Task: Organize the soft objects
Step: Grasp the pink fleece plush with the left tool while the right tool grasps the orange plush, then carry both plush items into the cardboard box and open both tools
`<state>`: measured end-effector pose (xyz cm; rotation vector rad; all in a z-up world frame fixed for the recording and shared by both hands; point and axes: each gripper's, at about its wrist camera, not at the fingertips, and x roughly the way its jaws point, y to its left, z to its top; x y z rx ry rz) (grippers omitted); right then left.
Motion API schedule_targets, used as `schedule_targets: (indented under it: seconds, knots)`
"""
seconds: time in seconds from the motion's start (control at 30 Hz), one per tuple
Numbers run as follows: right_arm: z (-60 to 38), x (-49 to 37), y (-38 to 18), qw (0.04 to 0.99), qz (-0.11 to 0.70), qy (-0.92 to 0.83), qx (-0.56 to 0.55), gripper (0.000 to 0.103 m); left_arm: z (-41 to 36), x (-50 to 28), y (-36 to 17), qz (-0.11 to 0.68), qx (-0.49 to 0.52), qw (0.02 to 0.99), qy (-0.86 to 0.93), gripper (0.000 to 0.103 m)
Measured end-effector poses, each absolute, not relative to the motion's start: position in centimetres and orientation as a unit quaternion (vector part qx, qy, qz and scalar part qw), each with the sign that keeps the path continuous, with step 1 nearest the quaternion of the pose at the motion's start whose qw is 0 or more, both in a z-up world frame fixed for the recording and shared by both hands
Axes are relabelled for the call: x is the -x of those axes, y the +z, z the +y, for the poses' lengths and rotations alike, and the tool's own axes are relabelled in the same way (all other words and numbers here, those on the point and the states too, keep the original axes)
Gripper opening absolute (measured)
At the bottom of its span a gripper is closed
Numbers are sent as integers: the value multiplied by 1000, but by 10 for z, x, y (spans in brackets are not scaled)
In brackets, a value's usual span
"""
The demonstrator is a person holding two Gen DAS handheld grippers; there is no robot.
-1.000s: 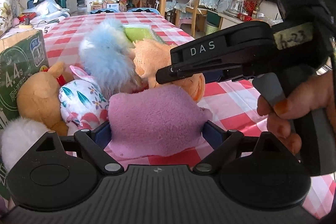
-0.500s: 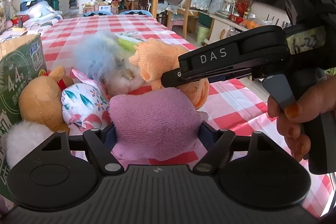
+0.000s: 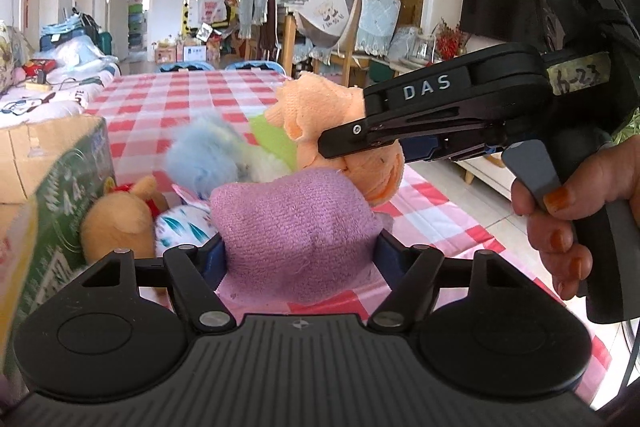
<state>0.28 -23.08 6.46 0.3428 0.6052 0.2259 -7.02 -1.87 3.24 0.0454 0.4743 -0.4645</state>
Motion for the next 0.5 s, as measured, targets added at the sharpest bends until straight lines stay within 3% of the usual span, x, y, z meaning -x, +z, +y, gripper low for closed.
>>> schedule_targets:
  seconds: [0.5]
  knots:
    - [-208,3,91,943,252,126,-176,51,1,74,45,199,2,955,-218,89]
